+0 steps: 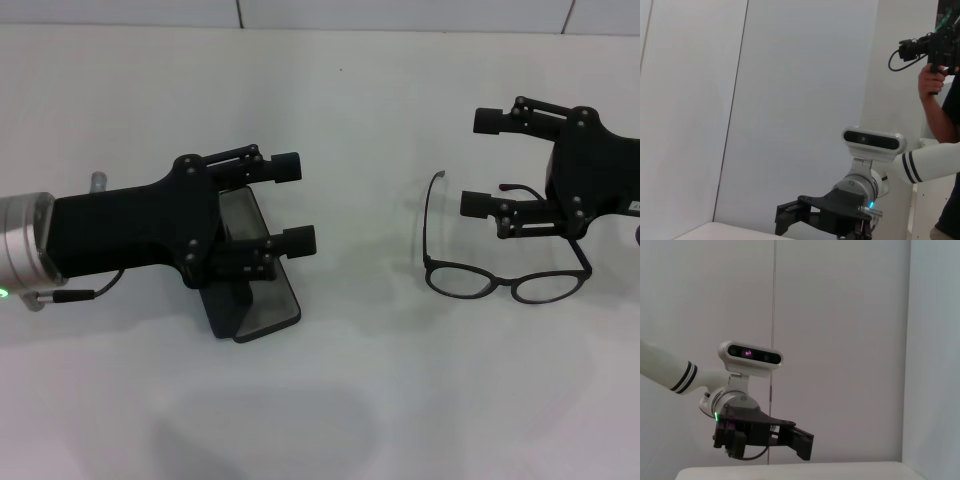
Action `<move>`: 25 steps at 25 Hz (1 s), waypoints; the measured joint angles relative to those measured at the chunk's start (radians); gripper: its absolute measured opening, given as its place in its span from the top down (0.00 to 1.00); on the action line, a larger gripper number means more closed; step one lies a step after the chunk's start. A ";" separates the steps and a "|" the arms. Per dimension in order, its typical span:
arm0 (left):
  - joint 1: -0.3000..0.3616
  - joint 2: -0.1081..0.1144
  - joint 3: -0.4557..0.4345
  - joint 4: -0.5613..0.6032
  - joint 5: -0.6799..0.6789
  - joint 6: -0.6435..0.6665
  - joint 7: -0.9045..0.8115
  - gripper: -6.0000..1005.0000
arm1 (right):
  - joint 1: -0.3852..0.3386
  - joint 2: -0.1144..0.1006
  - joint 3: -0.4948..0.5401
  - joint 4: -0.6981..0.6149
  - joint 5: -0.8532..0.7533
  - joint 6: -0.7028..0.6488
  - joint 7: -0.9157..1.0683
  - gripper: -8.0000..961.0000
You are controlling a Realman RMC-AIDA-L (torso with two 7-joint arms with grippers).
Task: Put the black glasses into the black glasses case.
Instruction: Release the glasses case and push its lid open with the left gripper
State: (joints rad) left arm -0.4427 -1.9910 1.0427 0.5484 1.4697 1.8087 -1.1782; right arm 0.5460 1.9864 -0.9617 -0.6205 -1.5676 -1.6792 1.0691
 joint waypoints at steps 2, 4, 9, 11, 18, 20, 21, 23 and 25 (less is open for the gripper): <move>0.000 0.000 0.000 0.002 0.000 0.000 -0.001 0.19 | 0.000 0.001 0.000 -0.001 0.000 0.001 0.000 0.09; 0.000 -0.001 -0.002 0.002 0.001 0.000 -0.001 0.19 | 0.000 0.001 0.000 -0.001 0.000 0.002 0.000 0.09; -0.001 -0.002 -0.004 0.002 0.001 -0.003 -0.001 0.19 | 0.000 0.000 0.000 -0.001 0.000 0.005 -0.001 0.09; -0.001 -0.002 -0.006 0.000 0.001 -0.006 -0.010 0.19 | 0.000 0.000 0.000 -0.001 0.000 0.007 -0.001 0.09; -0.002 0.021 -0.057 0.105 0.032 -0.077 -0.317 0.19 | -0.020 0.000 0.063 -0.021 0.000 0.024 0.007 0.09; -0.002 0.024 -0.067 0.186 0.106 -0.157 -0.472 0.19 | -0.027 0.001 0.083 -0.023 0.000 0.031 0.007 0.09; -0.002 0.024 -0.069 0.238 0.159 -0.195 -0.555 0.19 | -0.028 0.001 0.085 -0.023 0.000 0.033 0.007 0.09; -0.002 0.024 -0.072 0.327 0.245 -0.233 -0.677 0.19 | -0.029 0.001 0.088 -0.024 -0.003 0.034 0.007 0.09; -0.002 0.022 -0.076 0.389 0.303 -0.242 -0.753 0.19 | -0.030 0.001 0.088 -0.024 -0.005 0.035 0.007 0.09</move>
State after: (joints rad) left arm -0.4448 -1.9691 0.9665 0.9377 1.7726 1.5671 -1.9315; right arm 0.5161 1.9875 -0.8732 -0.6442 -1.5727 -1.6445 1.0762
